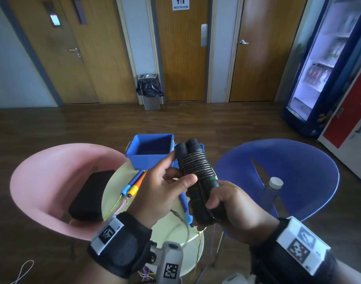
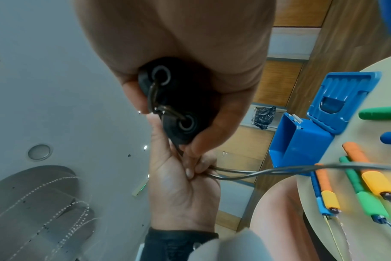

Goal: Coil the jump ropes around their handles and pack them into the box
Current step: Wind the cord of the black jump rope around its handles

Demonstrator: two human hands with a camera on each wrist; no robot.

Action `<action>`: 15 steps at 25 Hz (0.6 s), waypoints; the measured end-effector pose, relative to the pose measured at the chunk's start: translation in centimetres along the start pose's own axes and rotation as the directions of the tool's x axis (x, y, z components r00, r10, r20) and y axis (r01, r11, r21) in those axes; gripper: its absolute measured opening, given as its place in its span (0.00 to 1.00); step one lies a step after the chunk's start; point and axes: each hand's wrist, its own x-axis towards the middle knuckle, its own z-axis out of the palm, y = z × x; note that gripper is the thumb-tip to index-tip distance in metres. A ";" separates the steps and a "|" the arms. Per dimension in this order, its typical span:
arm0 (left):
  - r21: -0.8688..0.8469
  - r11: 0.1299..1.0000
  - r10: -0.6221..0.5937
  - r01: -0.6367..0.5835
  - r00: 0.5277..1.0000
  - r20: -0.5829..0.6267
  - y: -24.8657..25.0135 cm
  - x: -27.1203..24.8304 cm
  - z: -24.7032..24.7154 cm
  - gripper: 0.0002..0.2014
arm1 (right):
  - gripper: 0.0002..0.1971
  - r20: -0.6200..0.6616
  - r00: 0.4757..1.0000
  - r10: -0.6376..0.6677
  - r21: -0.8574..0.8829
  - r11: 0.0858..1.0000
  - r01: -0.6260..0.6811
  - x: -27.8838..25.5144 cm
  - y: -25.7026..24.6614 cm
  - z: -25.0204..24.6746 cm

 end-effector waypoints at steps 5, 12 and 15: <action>-0.054 0.998 0.036 -0.033 0.998 0.052 -0.5 -0.5 -1.1 0.37 | 0.26 0.183 0.982 0.048 0.157 0.985 -0.077 -0.4 -0.1 -0.1; -0.319 0.944 -0.046 0.080 0.993 0.112 0.8 0.3 0.8 0.55 | 0.25 0.373 0.927 -0.041 0.518 0.838 -0.171 0.0 -0.7 1.3; -0.419 0.896 -0.069 0.147 0.978 0.196 0.2 0.1 1.3 0.52 | 0.24 0.405 0.911 -0.073 0.553 0.813 -0.181 0.0 -0.4 1.4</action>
